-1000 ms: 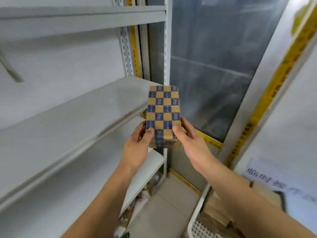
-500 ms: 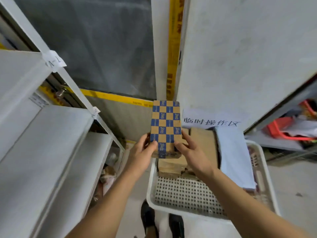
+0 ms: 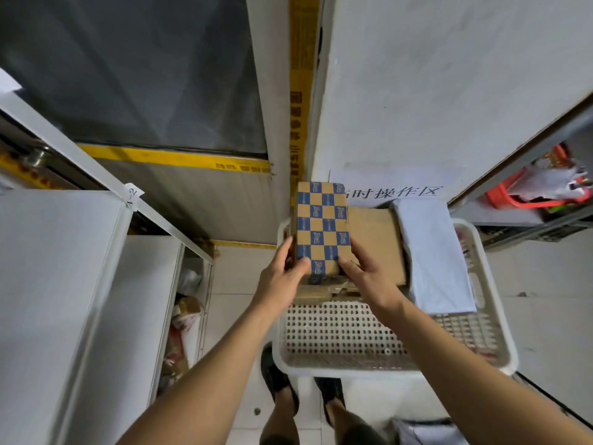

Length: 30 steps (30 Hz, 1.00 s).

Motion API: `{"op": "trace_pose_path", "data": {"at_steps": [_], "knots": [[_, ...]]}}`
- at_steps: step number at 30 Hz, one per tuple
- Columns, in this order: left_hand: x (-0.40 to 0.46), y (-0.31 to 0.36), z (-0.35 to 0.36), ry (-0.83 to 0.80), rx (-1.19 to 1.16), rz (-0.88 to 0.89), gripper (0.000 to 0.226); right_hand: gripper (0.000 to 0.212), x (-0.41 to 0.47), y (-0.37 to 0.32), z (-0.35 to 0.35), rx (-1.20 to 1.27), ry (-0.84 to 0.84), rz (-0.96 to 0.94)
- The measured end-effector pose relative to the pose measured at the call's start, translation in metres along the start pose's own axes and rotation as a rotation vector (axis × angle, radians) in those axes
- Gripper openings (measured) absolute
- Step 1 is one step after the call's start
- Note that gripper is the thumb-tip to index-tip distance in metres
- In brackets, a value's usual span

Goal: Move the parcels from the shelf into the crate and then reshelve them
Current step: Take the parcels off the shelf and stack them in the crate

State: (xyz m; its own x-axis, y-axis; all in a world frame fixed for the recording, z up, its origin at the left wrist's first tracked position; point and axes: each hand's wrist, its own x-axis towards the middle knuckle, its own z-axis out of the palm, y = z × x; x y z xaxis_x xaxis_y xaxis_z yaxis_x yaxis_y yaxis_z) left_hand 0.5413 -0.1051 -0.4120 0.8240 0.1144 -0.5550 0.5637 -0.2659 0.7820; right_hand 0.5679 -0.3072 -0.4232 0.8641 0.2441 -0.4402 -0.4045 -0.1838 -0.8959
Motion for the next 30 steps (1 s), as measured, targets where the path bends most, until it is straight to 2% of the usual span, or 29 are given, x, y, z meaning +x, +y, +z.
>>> {"op": "trace_pose_path", "data": {"at_steps": [6,9,12,16,20,26,30], "knots": [[-0.003,0.011,-0.011,-0.020,0.118,0.053,0.066,0.048,0.001,-0.013,0.003,-0.130,0.117,0.034],[-0.014,0.023,-0.024,0.032,0.113,0.107,0.062,0.053,-0.004,-0.036,0.007,-0.316,0.167,-0.041],[-0.028,0.032,-0.044,0.107,0.129,0.144,0.059,0.059,-0.012,-0.069,0.015,-0.477,0.148,-0.146],[-0.058,0.037,-0.073,0.243,0.137,0.168,0.056,0.056,-0.024,-0.111,0.036,-0.603,0.023,-0.267],[-0.108,0.036,-0.102,0.443,0.118,0.160,0.053,0.049,-0.028,-0.147,0.071,-0.704,-0.172,-0.413],[-0.210,0.027,-0.141,0.862,0.135,0.125,0.046,0.047,-0.057,-0.189,0.152,-0.745,-0.472,-0.649],[-0.292,0.009,-0.170,1.082,0.101,0.073,0.051,0.043,-0.100,-0.206,0.220,-0.711,-0.669,-0.780]]}}
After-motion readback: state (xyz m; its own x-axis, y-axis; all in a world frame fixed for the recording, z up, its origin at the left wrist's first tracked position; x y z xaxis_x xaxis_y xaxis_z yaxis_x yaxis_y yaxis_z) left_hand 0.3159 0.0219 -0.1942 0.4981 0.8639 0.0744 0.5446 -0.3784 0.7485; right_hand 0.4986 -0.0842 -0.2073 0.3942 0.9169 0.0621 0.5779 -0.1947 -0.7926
